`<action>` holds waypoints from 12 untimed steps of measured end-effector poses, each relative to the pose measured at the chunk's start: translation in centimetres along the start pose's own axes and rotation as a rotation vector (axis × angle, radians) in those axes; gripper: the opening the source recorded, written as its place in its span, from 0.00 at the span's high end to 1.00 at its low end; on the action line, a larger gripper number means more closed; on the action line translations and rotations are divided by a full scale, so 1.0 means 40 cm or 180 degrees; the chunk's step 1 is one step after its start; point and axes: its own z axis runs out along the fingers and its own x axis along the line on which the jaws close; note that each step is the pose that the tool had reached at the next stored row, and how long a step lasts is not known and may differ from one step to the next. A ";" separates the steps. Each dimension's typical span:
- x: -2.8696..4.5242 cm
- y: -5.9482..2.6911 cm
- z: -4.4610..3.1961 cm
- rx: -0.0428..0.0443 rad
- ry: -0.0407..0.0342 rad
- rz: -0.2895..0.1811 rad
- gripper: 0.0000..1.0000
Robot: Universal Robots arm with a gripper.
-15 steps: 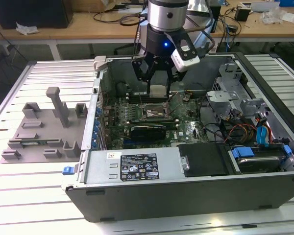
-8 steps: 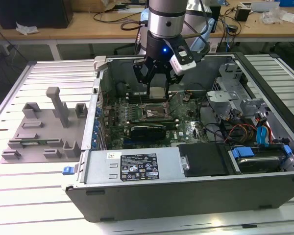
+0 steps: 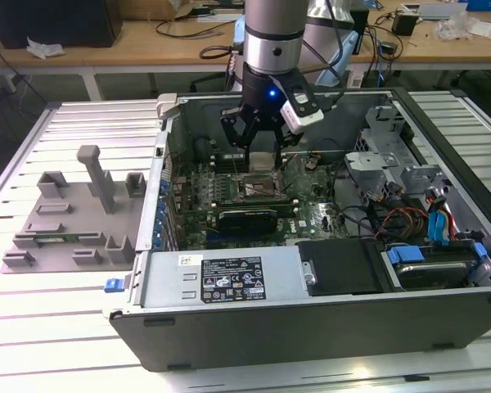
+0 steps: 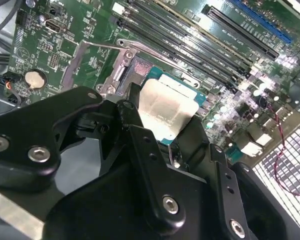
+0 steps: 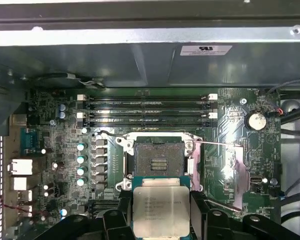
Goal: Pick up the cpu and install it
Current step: 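Pick up the cpu and move it towards the insertion slot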
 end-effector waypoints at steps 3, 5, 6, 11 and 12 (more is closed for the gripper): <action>0.006 0.001 0.009 0.0000 -0.0026 -0.0006 0.45; 0.012 0.004 0.019 0.0001 -0.0044 -0.0020 0.45; 0.012 0.006 0.022 0.0001 -0.0048 -0.0025 0.45; 0.013 0.024 0.042 0.0001 -0.0063 -0.0051 0.45; 0.014 0.026 0.045 0.0001 -0.0066 -0.0056 0.45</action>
